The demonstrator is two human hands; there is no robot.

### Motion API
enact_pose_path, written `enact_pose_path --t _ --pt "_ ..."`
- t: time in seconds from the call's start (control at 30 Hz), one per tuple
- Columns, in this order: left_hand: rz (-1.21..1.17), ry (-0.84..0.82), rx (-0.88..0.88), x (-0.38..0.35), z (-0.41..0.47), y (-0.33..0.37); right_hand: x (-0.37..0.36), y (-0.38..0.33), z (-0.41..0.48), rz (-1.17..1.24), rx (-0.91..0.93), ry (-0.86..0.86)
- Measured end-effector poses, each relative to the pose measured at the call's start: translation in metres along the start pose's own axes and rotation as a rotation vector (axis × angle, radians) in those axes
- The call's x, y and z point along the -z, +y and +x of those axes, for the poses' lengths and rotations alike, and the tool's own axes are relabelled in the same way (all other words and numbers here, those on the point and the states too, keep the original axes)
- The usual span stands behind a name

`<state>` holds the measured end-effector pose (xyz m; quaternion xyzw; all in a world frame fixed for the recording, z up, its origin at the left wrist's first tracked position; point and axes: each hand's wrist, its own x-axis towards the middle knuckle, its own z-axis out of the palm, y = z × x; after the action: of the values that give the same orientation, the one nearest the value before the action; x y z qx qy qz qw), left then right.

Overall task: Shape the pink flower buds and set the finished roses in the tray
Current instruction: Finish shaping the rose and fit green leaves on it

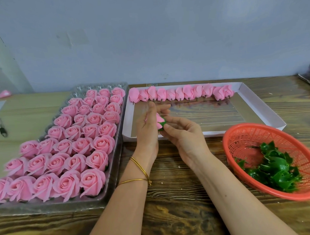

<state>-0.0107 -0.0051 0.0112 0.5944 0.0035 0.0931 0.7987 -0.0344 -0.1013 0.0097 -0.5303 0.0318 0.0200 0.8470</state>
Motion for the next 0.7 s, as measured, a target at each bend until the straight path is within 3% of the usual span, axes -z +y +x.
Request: enact_pose_path --t 0.37,0.7 --pt "-0.065 0.018 0.021 -0.0039 -0.0026 0.0062 0.0008 -0.0045 0.0029 0.15 -0.089 -0.062" --pt "-0.055 -0.026 0.03 -0.0015 -0.0038 0.0056 0.0037 -0.0065 0.0013 0.059 -0.11 -0.11"
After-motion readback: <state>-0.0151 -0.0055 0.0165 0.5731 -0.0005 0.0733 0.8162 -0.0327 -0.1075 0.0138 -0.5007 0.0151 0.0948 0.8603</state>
